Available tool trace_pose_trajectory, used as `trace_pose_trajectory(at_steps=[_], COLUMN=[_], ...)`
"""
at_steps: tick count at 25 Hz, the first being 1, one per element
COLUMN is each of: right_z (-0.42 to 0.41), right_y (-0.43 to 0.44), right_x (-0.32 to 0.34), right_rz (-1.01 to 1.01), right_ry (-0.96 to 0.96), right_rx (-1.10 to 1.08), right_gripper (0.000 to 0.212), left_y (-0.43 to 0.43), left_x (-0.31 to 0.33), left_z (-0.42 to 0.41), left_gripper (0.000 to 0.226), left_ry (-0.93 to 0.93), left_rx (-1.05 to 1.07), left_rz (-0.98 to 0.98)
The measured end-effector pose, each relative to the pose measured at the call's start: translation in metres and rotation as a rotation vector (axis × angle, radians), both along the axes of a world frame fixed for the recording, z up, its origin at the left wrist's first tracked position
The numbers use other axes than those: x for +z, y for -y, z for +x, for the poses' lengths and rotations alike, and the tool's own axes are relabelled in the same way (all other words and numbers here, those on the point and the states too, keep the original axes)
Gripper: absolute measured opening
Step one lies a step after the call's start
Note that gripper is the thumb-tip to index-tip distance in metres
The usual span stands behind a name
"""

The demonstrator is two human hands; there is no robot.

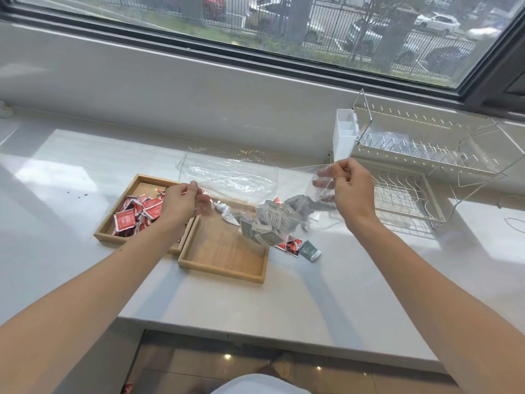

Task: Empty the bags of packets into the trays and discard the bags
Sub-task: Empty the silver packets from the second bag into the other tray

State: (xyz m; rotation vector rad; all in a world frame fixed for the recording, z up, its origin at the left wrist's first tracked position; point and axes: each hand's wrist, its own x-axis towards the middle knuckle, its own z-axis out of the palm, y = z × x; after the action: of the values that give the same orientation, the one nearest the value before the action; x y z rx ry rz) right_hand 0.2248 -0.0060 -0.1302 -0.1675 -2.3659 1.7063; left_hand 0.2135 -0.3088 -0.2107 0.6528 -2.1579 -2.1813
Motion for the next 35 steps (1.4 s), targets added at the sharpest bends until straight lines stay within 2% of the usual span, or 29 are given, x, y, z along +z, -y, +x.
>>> trace_pose_trajectory(at_steps=[6,12,24,30,35], right_z=[-0.002,-0.005,-0.009,-0.009,-0.012], right_y=[0.006,0.013,0.019,0.018,0.019], right_x=[0.008,0.017,0.023,0.032,0.041], right_rz=[0.099,0.116,0.121,0.207,0.252], right_ry=[-0.029,-0.070,-0.034,-0.097,-0.057], right_rx=[0.050,0.038,0.062,0.040,0.069], right_gripper=[0.019,0.023,0.022,0.020,0.020], left_y=[0.003,0.005,0.012,0.013,0.010], left_x=[-0.003,-0.007,-0.009,-0.011,-0.005], left_z=[0.004,0.005,-0.002,-0.004,-0.004], left_gripper=[0.030,0.031,0.030,0.028,0.028], left_ry=[-0.006,-0.021,0.004,-0.002,-0.017], left_rx=[-0.009,0.003,0.016,0.020,-0.001], left_rz=[0.019,0.027,0.002,0.027,0.046])
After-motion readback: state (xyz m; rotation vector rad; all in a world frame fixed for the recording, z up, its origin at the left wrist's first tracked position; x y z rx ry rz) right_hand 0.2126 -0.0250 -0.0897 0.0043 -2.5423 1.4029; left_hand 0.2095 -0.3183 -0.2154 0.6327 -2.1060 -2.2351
